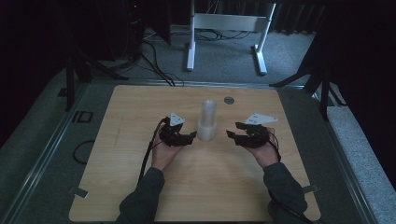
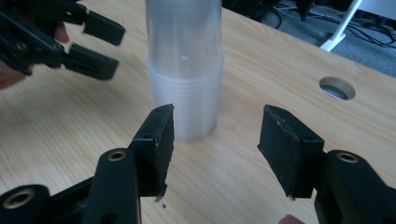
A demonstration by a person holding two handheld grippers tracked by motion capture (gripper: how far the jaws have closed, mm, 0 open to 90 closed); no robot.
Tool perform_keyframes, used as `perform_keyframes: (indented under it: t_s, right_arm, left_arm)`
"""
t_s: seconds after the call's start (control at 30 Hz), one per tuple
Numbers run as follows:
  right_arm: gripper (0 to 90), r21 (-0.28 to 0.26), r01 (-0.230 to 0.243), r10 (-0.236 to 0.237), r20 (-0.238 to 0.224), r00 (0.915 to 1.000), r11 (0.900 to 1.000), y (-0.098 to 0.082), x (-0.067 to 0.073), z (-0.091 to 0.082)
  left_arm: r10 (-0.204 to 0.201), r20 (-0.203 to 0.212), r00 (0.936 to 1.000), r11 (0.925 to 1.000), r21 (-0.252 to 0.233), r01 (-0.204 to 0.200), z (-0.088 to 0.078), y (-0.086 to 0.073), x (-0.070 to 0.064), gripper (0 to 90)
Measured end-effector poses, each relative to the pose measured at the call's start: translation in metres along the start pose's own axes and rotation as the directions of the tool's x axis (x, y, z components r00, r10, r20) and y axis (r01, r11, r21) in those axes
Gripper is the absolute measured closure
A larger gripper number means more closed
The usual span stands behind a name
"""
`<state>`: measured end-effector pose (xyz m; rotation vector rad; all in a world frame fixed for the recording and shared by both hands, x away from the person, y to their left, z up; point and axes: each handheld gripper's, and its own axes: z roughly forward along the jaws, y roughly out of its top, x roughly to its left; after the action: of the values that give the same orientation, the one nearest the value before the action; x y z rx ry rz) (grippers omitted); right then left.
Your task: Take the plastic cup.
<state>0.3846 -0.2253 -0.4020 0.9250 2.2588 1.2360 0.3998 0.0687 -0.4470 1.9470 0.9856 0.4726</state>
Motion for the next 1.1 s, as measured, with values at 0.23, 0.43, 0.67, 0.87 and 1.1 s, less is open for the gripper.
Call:
perform_keyframes:
  t_s: [0.23,0.43,0.67,0.87,1.1]
  right_arm:
    - [41.0,-0.018,0.001,-0.001,-0.006,1.0,1.0,0.016,0.003,0.004]
    - [40.9,-0.033,0.009,-0.01,-0.01,0.9999,0.999,0.029,0.005,0.007]
    - [37.4,-0.046,0.017,-0.018,-0.016,0.9997,0.999,0.041,0.008,0.011]
    - [32.2,-0.061,0.0,-0.001,-0.027,0.9996,0.998,0.05,0.005,0.017]
    - [29.4,-0.076,-0.017,0.013,-0.045,0.9989,0.997,0.057,0.005,0.022]
  left_arm:
    - [0.007,0.042,0.9991,0.9999,-0.013,-0.007,0.01,0.004,-0.007,28.9]
    - [0.017,0.051,0.9986,0.9997,-0.017,-0.016,0.015,0.01,-0.011,28.9]
    - [0.014,0.058,0.9982,0.9994,-0.031,-0.012,0.023,0.012,-0.013,25.5]
    - [0.023,0.061,0.9979,0.9994,-0.028,-0.021,0.033,0.015,-0.018,24.6]
    - [0.027,0.06,0.9979,0.9994,-0.021,-0.026,0.04,0.016,-0.02,24.6]
